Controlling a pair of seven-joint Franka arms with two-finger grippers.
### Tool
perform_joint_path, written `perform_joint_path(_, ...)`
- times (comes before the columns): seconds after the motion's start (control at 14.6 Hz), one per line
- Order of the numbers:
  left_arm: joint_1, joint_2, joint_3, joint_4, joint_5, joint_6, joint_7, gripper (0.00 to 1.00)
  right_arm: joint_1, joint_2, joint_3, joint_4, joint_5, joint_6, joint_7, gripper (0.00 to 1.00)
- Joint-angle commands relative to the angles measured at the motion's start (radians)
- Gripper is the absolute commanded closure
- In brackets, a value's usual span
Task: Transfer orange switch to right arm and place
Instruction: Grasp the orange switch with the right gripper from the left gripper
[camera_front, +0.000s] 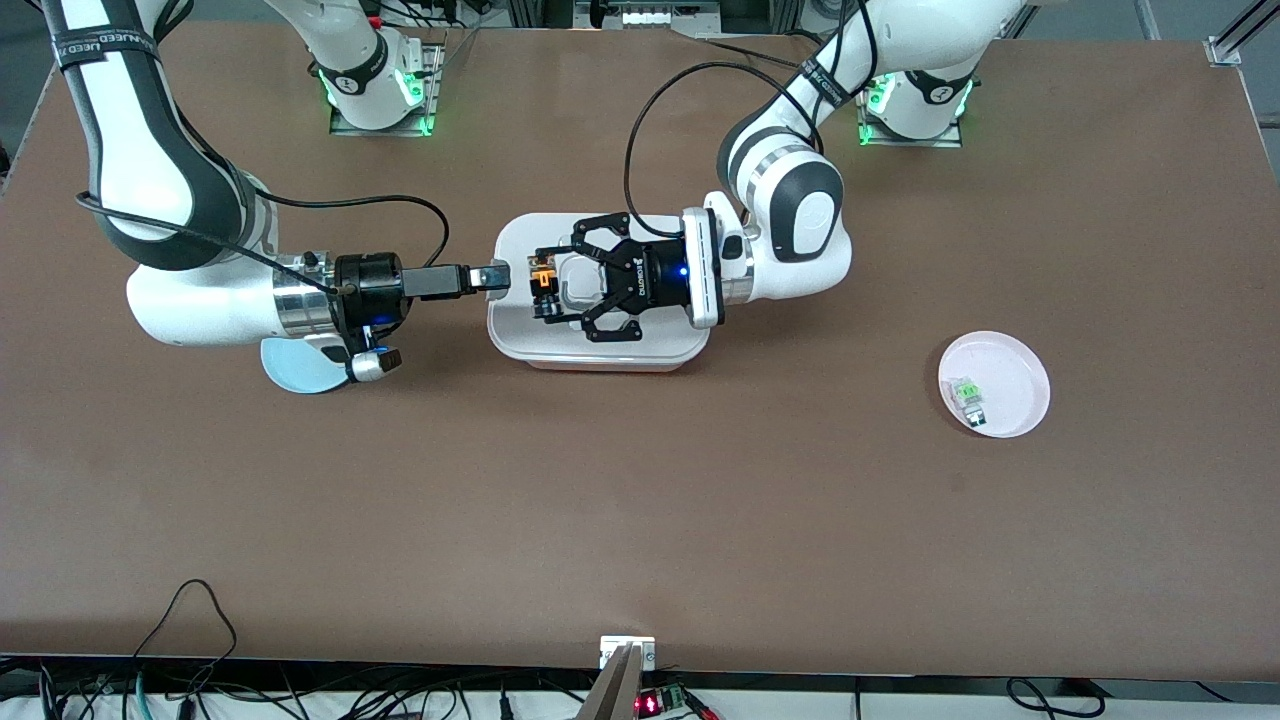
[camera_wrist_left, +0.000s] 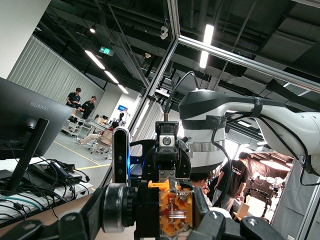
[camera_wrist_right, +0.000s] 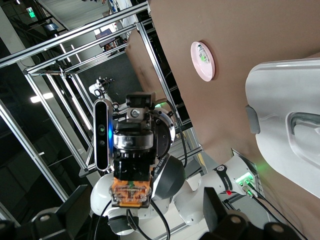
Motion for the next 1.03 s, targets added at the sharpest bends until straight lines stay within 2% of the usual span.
perform_joint_path(0.0, -0.018, 0.018, 0.005, 0.035, -0.036, 0.016, 0.03, 1.0, 0.043, -0.005, 0.0, -0.008, 0.029, 0.055, 0.01, 0.01)
perform_joint_path(0.27, -0.017, 0.018, 0.005, 0.033, -0.036, 0.016, 0.03, 1.0, 0.063, -0.006, 0.0, -0.005, 0.049, 0.072, 0.011, 0.01)
perform_joint_path(0.34, -0.017, 0.017, 0.005, 0.033, -0.036, 0.016, 0.028, 1.0, 0.066, -0.006, 0.0, -0.004, 0.049, 0.072, 0.01, 0.05)
perform_joint_path(0.55, -0.017, 0.017, 0.005, 0.033, -0.036, 0.016, 0.026, 1.0, 0.071, -0.005, 0.0, -0.001, 0.048, 0.072, 0.004, 0.4)
perform_joint_path(0.75, -0.017, 0.017, 0.005, 0.033, -0.036, 0.016, 0.023, 1.0, 0.071, -0.005, 0.0, 0.004, 0.046, 0.07, -0.002, 0.68)
perform_joint_path(0.96, -0.015, 0.017, 0.005, 0.033, -0.034, 0.017, 0.022, 1.0, 0.069, -0.005, 0.0, 0.005, 0.048, 0.069, 0.007, 0.72)
